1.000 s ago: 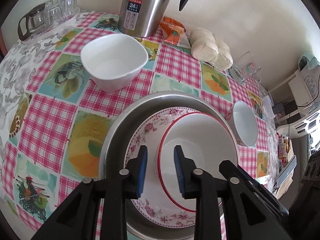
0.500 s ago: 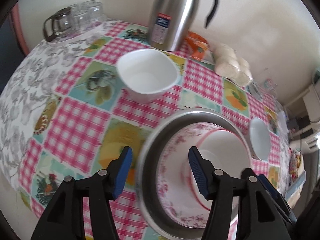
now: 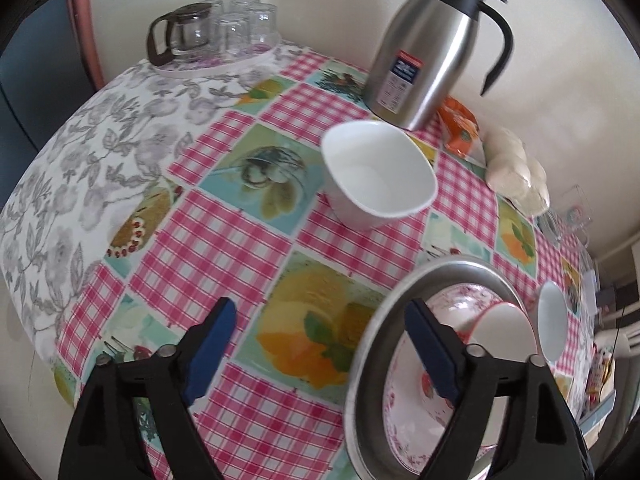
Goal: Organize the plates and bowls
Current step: 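Move both grippers to the white square bowl beside the thermos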
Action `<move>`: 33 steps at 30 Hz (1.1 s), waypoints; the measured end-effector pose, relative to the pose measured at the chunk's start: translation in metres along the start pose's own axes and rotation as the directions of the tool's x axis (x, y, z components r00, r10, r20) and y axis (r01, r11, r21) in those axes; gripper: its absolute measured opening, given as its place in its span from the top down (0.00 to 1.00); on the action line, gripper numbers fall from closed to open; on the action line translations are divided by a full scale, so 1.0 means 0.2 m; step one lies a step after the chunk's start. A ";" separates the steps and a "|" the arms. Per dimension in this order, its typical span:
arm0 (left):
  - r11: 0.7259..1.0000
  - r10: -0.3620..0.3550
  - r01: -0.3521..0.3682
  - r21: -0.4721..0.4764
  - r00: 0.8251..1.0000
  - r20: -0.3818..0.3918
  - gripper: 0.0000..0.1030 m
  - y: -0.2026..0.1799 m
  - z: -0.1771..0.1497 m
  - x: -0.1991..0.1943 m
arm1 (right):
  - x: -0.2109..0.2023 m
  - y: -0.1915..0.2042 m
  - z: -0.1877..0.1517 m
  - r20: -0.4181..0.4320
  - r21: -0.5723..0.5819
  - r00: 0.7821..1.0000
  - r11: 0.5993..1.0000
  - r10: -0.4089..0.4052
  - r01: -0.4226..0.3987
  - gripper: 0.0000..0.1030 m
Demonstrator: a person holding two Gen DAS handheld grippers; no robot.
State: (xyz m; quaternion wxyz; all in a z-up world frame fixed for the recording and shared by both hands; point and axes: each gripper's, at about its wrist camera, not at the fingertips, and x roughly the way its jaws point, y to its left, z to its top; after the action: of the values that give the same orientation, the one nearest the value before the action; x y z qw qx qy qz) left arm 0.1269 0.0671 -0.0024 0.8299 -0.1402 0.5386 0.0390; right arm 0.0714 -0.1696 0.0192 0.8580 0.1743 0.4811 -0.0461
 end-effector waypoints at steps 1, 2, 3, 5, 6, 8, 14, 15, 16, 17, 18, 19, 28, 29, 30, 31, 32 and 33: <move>1.000 0.006 -0.006 -0.005 1.000 0.011 0.05 0.01 0.00 -0.01 | 0.00 0.01 0.00 0.003 -0.004 1.000 1.000 -0.002 0.002 0.00; 1.000 0.014 -0.014 -0.010 1.000 0.026 0.05 0.02 0.00 -0.01 | 0.00 0.01 0.00 0.006 -0.008 1.000 1.000 -0.005 0.005 0.00; 1.000 0.025 -0.024 -0.014 0.999 0.041 0.05 0.04 0.01 -0.02 | 0.00 0.01 0.00 0.009 -0.011 1.000 1.000 -0.008 0.009 0.00; 0.999 0.036 -0.035 -0.022 0.998 0.056 0.05 0.06 0.03 -0.04 | 0.00 0.03 0.00 0.015 -0.018 1.000 1.000 -0.016 0.016 0.00; 0.999 0.033 -0.032 -0.027 0.998 0.059 0.05 0.07 0.03 -0.04 | 0.00 0.03 0.00 0.016 -0.021 1.000 1.000 -0.016 0.017 0.00; 0.999 0.026 -0.024 -0.037 0.998 0.064 0.05 0.10 0.04 -0.05 | 0.01 0.04 -0.01 0.018 -0.030 1.000 0.999 -0.019 0.020 0.00; 0.999 0.018 -0.015 -0.031 0.995 0.101 0.05 0.16 0.08 -0.07 | 0.00 0.12 -0.02 0.037 -0.069 0.999 0.997 -0.020 0.022 0.00; 1.000 0.010 -0.007 -0.028 0.994 0.109 0.05 0.18 0.09 -0.07 | 0.00 0.13 -0.02 0.039 -0.078 0.999 0.997 -0.019 0.022 0.00; 1.000 0.005 -0.001 -0.029 0.993 0.117 0.05 0.19 0.09 -0.07 | 0.00 0.15 -0.02 0.043 -0.091 0.999 0.996 -0.018 0.022 0.00; 0.999 0.001 0.003 -0.032 0.992 0.126 0.05 0.20 0.10 -0.08 | 0.00 0.17 -0.02 0.046 -0.097 0.999 0.995 -0.018 0.023 0.00; 0.999 -0.004 0.009 -0.036 0.990 0.138 0.05 0.22 0.11 -0.09 | 0.00 0.18 -0.02 0.049 -0.102 0.999 0.995 -0.016 0.021 0.00; 0.999 -0.008 0.014 -0.040 0.989 0.149 0.05 0.24 0.12 -0.09 | -0.01 0.19 -0.02 0.052 -0.108 0.999 0.994 -0.010 0.016 0.00; 0.995 -0.051 0.068 -0.076 0.977 0.205 0.05 0.32 0.23 -0.04 | -0.01 0.31 0.03 0.080 -0.123 0.996 0.992 0.039 -0.029 0.00; 0.994 -0.057 0.075 -0.075 0.976 0.209 0.05 0.31 0.24 -0.04 | -0.01 0.32 0.04 0.083 -0.119 0.996 0.992 0.043 -0.033 0.00; 0.994 -0.064 0.081 -0.072 0.974 0.216 0.05 0.31 0.25 -0.03 | -0.01 0.33 0.05 0.084 -0.119 0.995 0.992 0.043 -0.033 0.00; 0.994 -0.070 0.087 -0.067 0.972 0.223 0.05 0.30 0.26 -0.03 | 0.00 0.34 0.07 0.083 -0.121 0.996 0.992 0.041 -0.031 0.00; 0.994 -0.075 0.092 -0.064 0.970 0.229 0.05 0.29 0.27 -0.03 | 0.00 0.36 0.10 0.077 -0.121 0.996 0.992 0.037 -0.027 0.00; 0.993 -0.084 0.101 -0.060 0.968 0.238 0.05 0.29 0.29 -0.03 | 0.01 0.37 0.12 0.072 -0.121 0.997 0.992 0.035 -0.026 0.00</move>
State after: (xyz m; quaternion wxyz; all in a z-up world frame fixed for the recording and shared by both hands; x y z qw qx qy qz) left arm 0.1629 0.1380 0.0131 0.8831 -0.1894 0.4277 0.0359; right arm 0.1091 -0.1085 0.0481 0.8846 0.1279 0.4483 -0.0102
